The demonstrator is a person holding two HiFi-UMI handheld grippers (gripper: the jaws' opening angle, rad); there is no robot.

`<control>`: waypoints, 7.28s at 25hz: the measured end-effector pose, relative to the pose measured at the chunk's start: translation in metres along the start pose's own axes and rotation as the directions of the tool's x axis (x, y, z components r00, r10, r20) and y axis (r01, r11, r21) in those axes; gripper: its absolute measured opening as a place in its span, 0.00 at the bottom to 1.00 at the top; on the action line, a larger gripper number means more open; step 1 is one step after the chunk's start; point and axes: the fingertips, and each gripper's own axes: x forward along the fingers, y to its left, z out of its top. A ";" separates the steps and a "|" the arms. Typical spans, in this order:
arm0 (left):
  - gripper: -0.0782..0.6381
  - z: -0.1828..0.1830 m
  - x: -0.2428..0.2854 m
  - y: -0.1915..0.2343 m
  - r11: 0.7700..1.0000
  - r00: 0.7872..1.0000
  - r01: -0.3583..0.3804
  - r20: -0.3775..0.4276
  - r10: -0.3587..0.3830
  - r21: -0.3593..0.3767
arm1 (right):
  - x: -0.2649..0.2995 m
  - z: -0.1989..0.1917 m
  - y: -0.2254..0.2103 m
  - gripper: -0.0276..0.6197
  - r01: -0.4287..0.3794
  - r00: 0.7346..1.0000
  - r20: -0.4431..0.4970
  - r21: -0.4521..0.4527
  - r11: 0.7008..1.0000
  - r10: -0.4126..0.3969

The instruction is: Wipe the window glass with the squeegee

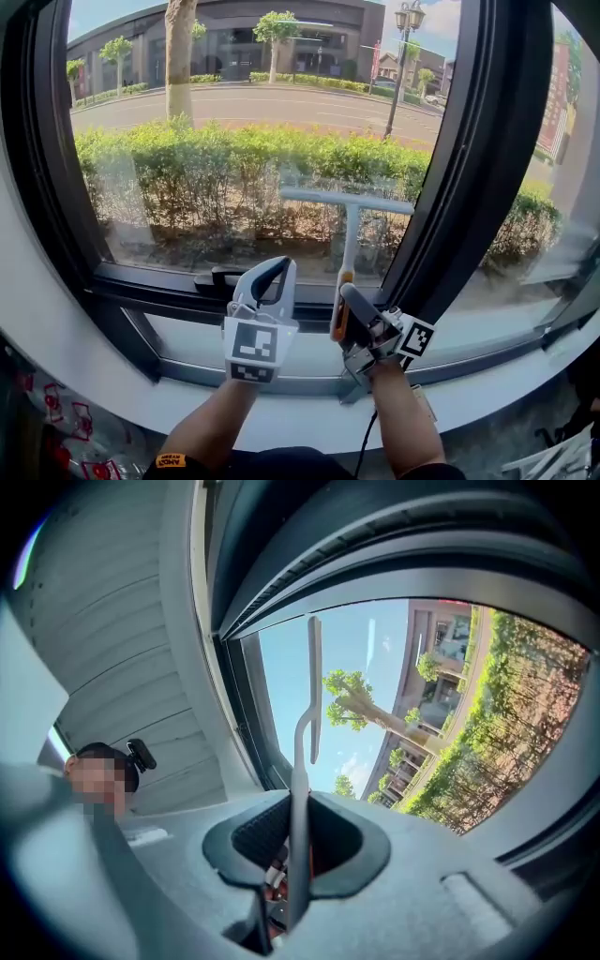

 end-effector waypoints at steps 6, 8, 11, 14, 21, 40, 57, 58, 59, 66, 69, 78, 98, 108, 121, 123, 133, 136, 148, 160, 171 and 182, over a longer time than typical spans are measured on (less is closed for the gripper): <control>0.13 -0.014 -0.001 0.000 1.000 1.000 0.005 -0.029 -0.005 -0.017 | -0.006 -0.006 -0.005 0.12 0.014 1.000 0.001 0.007 1.000 -0.014; 0.12 -0.013 -0.003 0.002 1.000 1.000 0.007 -0.027 -0.008 -0.017 | -0.005 -0.005 0.000 0.12 0.013 1.000 0.004 -0.013 1.000 -0.013; 0.13 -0.010 -0.013 0.009 1.000 1.000 0.007 -0.030 -0.007 -0.005 | 0.001 -0.007 0.011 0.12 0.015 1.000 0.012 -0.063 0.998 -0.015; 0.13 -0.007 -0.030 0.029 1.000 1.000 -0.016 -0.016 0.015 -0.010 | 0.010 -0.019 0.015 0.12 0.015 1.000 0.008 -0.121 0.993 -0.014; 0.13 -0.011 -0.094 0.121 0.992 0.992 -0.124 -0.025 0.124 0.012 | 0.088 -0.108 0.022 0.12 -0.004 0.998 -0.055 -0.096 0.995 -0.001; 0.13 0.029 -0.226 0.390 0.921 0.931 -0.365 0.071 0.359 0.133 | 0.336 -0.267 0.015 0.12 -0.006 0.994 -0.109 -0.109 0.994 -0.006; 0.13 -0.077 -0.228 0.392 0.961 0.956 -0.275 -0.095 0.277 0.038 | 0.318 -0.336 -0.037 0.12 0.129 0.984 -0.125 -0.020 0.991 -0.130; 0.13 -0.087 -0.229 0.390 0.963 0.957 -0.267 -0.108 0.269 0.035 | 0.313 -0.341 -0.041 0.12 0.142 0.982 -0.125 -0.010 0.990 -0.142; 0.13 -0.096 -0.230 0.389 0.965 0.957 -0.260 -0.122 0.262 0.032 | 0.308 -0.347 -0.046 0.12 0.154 0.980 -0.125 0.001 0.988 -0.153; 0.13 -0.142 -0.236 0.381 0.968 0.948 -0.249 -0.205 0.244 0.003 | 0.273 -0.382 -0.073 0.12 0.238 0.964 -0.138 0.071 0.969 -0.227; 0.13 -0.159 -0.241 0.377 0.968 0.942 -0.250 -0.231 0.244 0.004 | 0.256 -0.396 -0.084 0.11 0.276 0.955 -0.144 0.098 0.956 -0.261; 0.13 -0.188 -0.257 0.368 0.965 0.920 -0.261 -0.305 0.246 -0.007 | 0.229 -0.419 -0.102 0.12 0.323 0.941 -0.151 0.151 0.934 -0.302; 0.13 -0.006 -0.177 0.316 0.981 0.983 -0.181 0.021 0.180 0.068 | 0.269 -0.265 0.008 0.11 0.054 0.994 -0.084 -0.119 0.991 -0.065; 0.13 0.056 -0.141 0.292 0.974 0.976 -0.202 0.098 0.192 0.105 | 0.261 -0.200 0.016 0.11 0.039 0.997 -0.058 -0.108 0.993 -0.046; 0.13 -0.021 -0.134 0.261 0.983 0.983 -0.172 -0.055 0.175 0.064 | 0.207 -0.241 -0.030 0.11 0.110 0.990 -0.097 0.032 0.993 -0.107; 0.13 -0.040 -0.134 0.256 0.985 0.982 -0.164 -0.088 0.168 0.053 | 0.195 -0.252 -0.039 0.11 0.132 0.986 -0.107 0.056 0.990 -0.126; 0.13 -0.108 -0.135 0.240 0.988 0.969 -0.151 -0.200 0.146 -0.009 | 0.146 -0.288 -0.071 0.11 0.225 0.967 -0.149 0.101 0.969 -0.209; 0.13 -0.121 -0.136 0.237 0.989 0.966 -0.146 -0.219 0.140 -0.013 | 0.135 -0.296 -0.079 0.11 0.259 0.957 -0.164 0.102 0.960 -0.240; 0.13 -0.122 -0.134 0.223 0.991 0.967 -0.133 -0.224 0.125 -0.021 | 0.131 -0.291 -0.067 0.11 0.240 0.958 -0.175 0.070 0.968 -0.225; 0.13 -0.016 -0.099 0.181 0.996 0.996 -0.085 -0.034 0.086 0.037 | 0.146 -0.178 -0.001 0.11 0.084 0.986 -0.135 -0.111 0.990 -0.099; 0.13 0.045 -0.063 0.130 0.995 0.995 -0.080 0.067 0.076 0.062 | 0.127 -0.071 0.022 0.11 0.023 0.995 -0.094 -0.158 0.987 -0.038; 0.13 0.036 -0.054 0.105 0.991 0.994 -0.108 0.042 0.105 0.080 | 0.107 -0.065 0.006 0.11 0.023 0.992 -0.117 -0.103 0.994 -0.035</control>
